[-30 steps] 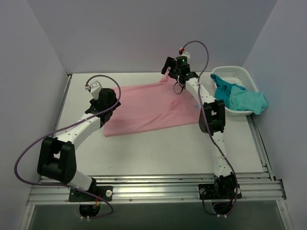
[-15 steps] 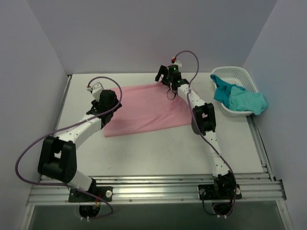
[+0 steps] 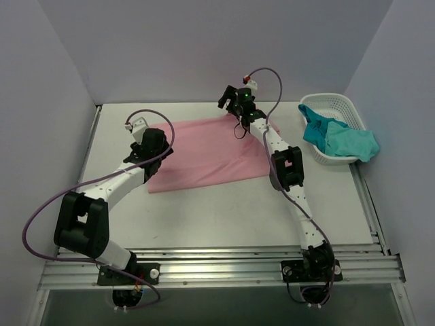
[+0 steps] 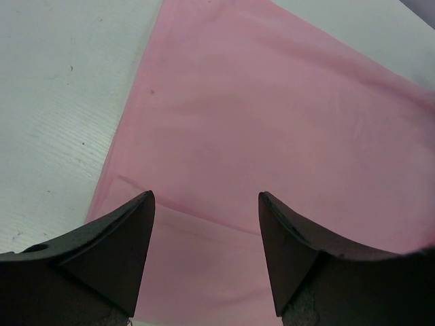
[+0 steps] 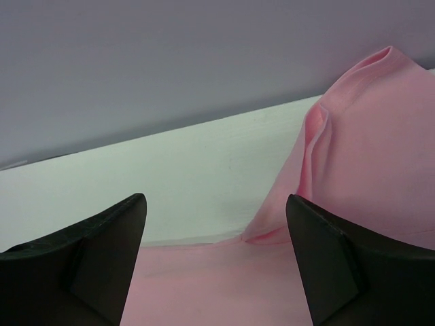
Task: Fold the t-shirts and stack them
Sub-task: Fold the tshirt
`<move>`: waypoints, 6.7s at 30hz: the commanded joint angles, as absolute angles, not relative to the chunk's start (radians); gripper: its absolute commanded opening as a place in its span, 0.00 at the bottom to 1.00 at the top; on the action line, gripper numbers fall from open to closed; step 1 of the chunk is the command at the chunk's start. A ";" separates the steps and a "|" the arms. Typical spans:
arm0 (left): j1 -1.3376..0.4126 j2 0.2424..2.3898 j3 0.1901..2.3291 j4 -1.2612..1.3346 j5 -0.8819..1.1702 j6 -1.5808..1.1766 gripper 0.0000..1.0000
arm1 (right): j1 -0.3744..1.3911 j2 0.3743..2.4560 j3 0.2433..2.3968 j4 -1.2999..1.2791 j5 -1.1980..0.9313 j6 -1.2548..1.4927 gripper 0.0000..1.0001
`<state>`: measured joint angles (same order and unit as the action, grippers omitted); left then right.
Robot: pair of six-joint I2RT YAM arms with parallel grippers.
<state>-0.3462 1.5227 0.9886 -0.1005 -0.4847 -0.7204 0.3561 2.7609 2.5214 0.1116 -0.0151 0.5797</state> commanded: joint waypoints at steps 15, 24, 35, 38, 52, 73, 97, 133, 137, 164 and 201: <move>-0.350 1.582 1.011 -0.040 -0.482 -0.703 0.71 | 0.350 2.735 2.433 0.161 0.077 0.557 0.82; -0.350 1.605 1.017 -0.026 -0.486 -0.698 0.71 | 0.351 2.801 2.487 0.189 0.055 0.581 0.81; -0.350 1.661 1.038 -0.017 -0.488 -0.693 0.71 | 0.351 2.876 2.568 0.219 0.040 0.617 0.40; -0.350 1.675 1.046 -0.017 -0.486 -0.692 0.70 | 0.354 2.878 2.569 0.216 0.055 0.623 0.04; -0.166 1.778 1.199 -0.064 -0.422 -0.762 0.71 | 0.347 2.758 2.415 0.241 0.048 0.586 0.00; -0.025 2.442 2.013 -0.270 -0.098 -0.948 0.67 | 0.334 2.678 2.221 0.302 0.011 0.563 0.00; -0.041 2.519 2.092 -0.327 -0.115 -0.951 0.02 | 0.302 2.634 2.066 0.376 -0.031 0.586 0.00; -0.101 2.092 1.787 -0.347 -0.298 -0.758 0.02 | 0.344 2.102 1.635 0.361 0.077 0.517 0.00; -0.107 2.017 1.677 -0.324 -0.324 -0.744 0.02 | 0.380 2.020 1.539 0.345 0.149 0.517 0.00; -0.239 1.720 1.109 -0.176 -0.491 -0.756 0.03 | 0.568 1.758 0.951 0.316 0.526 0.765 0.00; -0.235 1.565 0.996 -0.178 -0.520 -0.761 0.89 | 0.439 1.901 1.315 0.210 0.457 0.647 1.00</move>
<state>-0.2394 1.5841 1.0042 -0.2234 -0.5228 -0.7757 0.4381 1.9011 1.3376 0.2001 0.4664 0.6533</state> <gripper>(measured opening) 0.892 0.995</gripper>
